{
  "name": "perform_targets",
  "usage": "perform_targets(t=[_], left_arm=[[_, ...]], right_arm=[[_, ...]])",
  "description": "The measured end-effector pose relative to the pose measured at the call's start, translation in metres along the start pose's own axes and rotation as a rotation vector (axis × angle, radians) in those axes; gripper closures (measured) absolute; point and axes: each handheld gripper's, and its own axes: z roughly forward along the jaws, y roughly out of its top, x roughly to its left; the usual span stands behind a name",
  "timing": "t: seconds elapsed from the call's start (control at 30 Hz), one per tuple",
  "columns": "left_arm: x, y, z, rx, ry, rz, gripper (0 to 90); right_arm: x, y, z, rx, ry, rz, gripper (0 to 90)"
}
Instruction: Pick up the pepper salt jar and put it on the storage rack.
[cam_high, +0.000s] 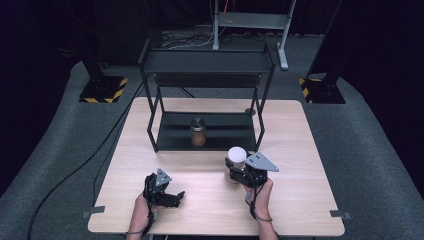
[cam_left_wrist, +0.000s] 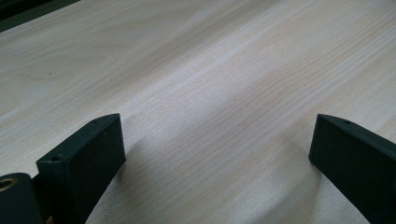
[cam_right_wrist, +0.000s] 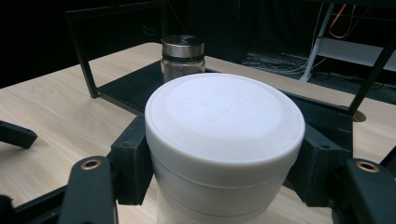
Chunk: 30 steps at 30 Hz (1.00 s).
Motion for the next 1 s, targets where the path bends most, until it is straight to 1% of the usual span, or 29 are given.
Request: perform_targets(t=[0.33, 1.0], left_arm=[[0.0, 0.0, 0.0, 0.0, -0.002, 0.0, 3.1], [0.001, 0.001, 0.0, 0.004, -0.006, -0.004, 3.1]], right_arm=[[-0.004, 0.007, 0.009, 0.0, -0.002, -0.003, 33.1], [-0.01, 0.019, 0.022, -0.005, 0.005, -0.004, 33.2]])
